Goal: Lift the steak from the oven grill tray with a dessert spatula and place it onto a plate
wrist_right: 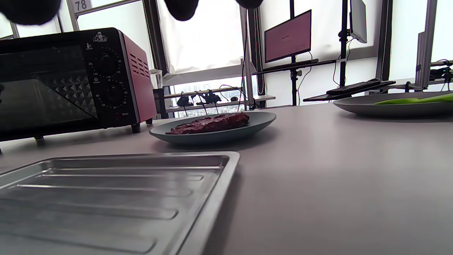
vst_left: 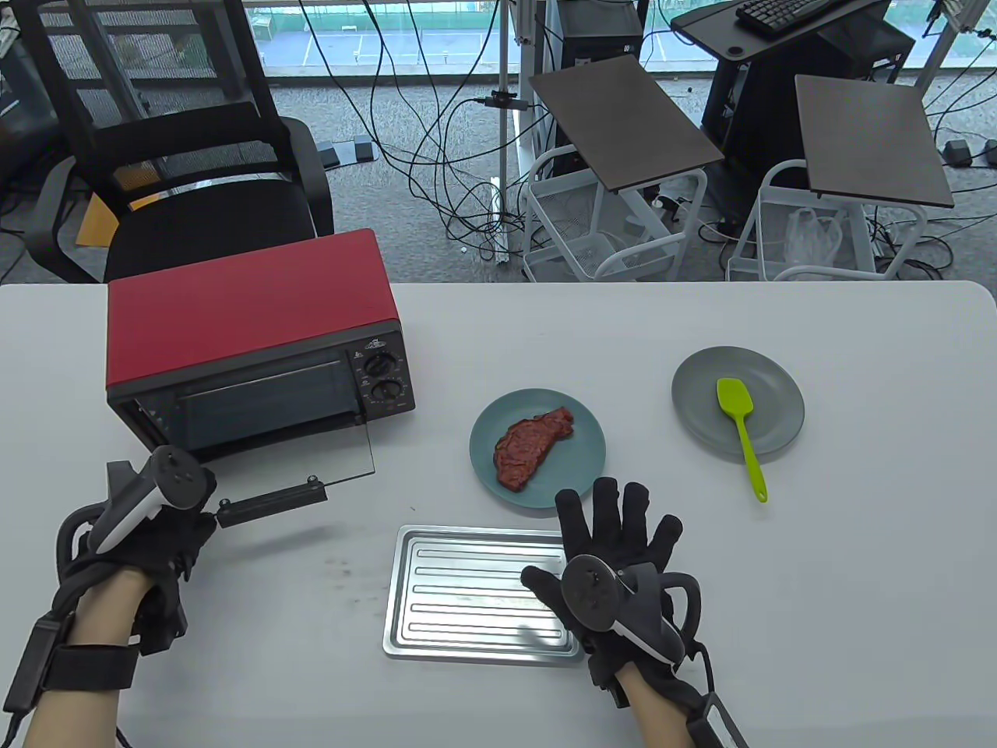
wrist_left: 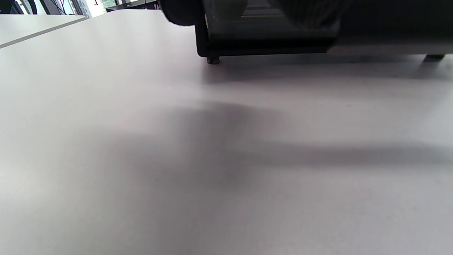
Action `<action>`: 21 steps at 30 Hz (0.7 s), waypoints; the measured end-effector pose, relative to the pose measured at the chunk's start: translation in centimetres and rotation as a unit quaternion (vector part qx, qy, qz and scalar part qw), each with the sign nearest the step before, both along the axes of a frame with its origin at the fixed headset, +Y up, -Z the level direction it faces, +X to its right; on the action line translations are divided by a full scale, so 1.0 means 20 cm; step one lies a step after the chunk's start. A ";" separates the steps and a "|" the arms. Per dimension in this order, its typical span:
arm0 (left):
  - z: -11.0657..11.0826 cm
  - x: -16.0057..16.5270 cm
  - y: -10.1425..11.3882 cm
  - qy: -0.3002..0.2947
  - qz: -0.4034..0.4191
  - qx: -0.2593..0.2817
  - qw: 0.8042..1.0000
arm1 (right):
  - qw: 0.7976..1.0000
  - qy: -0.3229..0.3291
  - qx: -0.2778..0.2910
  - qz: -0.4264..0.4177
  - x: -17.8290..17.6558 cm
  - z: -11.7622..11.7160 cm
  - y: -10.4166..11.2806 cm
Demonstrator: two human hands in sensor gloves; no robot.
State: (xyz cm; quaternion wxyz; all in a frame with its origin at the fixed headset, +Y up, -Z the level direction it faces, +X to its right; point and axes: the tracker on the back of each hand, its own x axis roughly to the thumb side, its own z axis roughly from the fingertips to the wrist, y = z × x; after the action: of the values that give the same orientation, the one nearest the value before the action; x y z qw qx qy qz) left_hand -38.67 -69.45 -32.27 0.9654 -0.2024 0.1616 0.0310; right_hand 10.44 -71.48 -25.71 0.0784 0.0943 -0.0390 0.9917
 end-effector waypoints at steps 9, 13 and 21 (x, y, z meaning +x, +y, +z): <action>-0.02 -0.03 0.06 0.016 0.007 0.051 0.999 | 1.000 0.002 -0.003 -0.001 -0.01 0.00 0.00; -0.02 -0.04 0.10 0.027 0.007 0.064 0.998 | 1.000 0.005 -0.006 0.002 -0.01 -0.01 0.00; -0.03 -0.07 0.18 0.042 0.039 0.099 0.993 | 1.000 0.009 -0.010 0.001 -0.02 -0.01 0.00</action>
State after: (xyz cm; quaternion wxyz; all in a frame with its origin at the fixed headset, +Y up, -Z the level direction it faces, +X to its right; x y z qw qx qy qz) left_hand -40.07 -65.84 -32.88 0.9711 -0.1106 0.1898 0.0933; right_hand 10.12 -71.55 -25.81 0.0791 0.1023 -0.0287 0.9912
